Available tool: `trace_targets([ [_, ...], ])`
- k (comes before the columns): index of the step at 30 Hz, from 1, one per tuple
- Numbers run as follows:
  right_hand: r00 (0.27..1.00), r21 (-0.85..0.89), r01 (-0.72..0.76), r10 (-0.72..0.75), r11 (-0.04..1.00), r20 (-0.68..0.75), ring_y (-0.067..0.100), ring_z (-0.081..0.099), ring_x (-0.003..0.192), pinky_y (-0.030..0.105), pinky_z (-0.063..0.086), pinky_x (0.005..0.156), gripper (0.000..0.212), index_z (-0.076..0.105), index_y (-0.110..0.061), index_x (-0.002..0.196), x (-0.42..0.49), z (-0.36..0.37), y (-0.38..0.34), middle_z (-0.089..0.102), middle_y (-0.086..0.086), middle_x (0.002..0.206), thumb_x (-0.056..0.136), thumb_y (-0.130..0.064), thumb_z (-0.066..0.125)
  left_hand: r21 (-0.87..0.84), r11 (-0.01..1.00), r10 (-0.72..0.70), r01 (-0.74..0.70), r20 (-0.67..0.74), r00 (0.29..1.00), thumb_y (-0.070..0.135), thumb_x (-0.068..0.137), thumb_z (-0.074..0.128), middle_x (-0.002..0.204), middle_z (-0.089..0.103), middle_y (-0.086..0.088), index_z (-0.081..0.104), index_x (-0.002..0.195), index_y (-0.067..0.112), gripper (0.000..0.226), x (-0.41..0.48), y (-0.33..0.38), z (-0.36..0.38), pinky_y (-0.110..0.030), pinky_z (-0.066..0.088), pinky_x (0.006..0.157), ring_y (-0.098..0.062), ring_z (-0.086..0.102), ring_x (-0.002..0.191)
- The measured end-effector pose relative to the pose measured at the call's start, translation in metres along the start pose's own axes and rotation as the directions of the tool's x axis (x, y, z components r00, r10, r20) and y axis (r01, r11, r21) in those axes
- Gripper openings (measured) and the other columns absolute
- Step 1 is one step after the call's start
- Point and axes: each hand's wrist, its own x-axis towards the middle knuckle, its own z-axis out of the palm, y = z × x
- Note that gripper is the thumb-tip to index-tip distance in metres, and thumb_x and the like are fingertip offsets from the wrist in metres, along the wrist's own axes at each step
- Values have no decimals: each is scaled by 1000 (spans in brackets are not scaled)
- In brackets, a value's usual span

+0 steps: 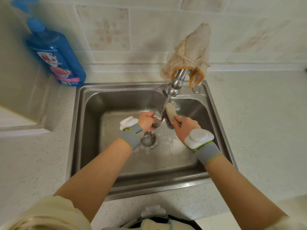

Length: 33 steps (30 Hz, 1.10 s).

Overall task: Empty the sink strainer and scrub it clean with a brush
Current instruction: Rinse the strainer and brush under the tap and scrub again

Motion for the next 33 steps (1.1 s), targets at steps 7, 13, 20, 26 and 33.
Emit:
trace_targets([
  [7, 999, 14, 28, -28, 999, -19, 33, 55, 120, 35, 45, 101, 42, 46, -25, 138, -3, -4, -3, 59, 10, 131, 97, -34, 44, -126, 992, 20, -18, 10, 1000, 11, 95, 43, 68, 48, -4, 50, 71, 19, 26, -5, -1, 4, -27, 45, 57, -11, 48, 51],
  [13, 998, 3, 59, -59, 998, 17, 32, 59, 113, 37, 48, 98, 41, 47, -24, 137, -8, -4, -1, 62, 10, 126, 97, -34, 43, 189, 964, 187, -186, 13, 982, 4, 92, 45, 80, 51, -14, 54, 79, 11, 18, -2, -6, -2, -26, 35, 59, -20, 45, 68],
  [20, 993, -37, 120, -119, 992, 10, 31, 60, 109, 38, 49, 94, 42, 44, -22, 139, -13, -2, -4, 64, 11, 121, 98, -32, 41, 171, 964, 205, -206, 23, 979, -7, 88, 44, 84, 61, -14, 63, 89, 6, 23, 4, -7, 2, -41, 47, 87, -25, 54, 88],
  [26, 992, -70, 121, -118, 990, 47, 31, 58, 113, 38, 47, 98, 43, 42, -23, 140, -15, 1, -8, 62, 10, 124, 98, -33, 41, 185, 963, 194, -194, 22, 981, -5, 88, 44, 76, 56, -12, 57, 71, 17, 31, 4, -13, -1, -39, 47, 82, -23, 53, 77],
  [33, 991, -72, 130, -128, 989, 31, 31, 60, 109, 37, 49, 94, 41, 45, -23, 137, -14, 5, -8, 63, 10, 121, 98, -33, 41, 267, 926, 269, -268, 34, 963, -7, 89, 42, 77, 57, -9, 61, 94, 4, 23, -2, -9, -4, -25, 41, 61, -11, 46, 60],
])
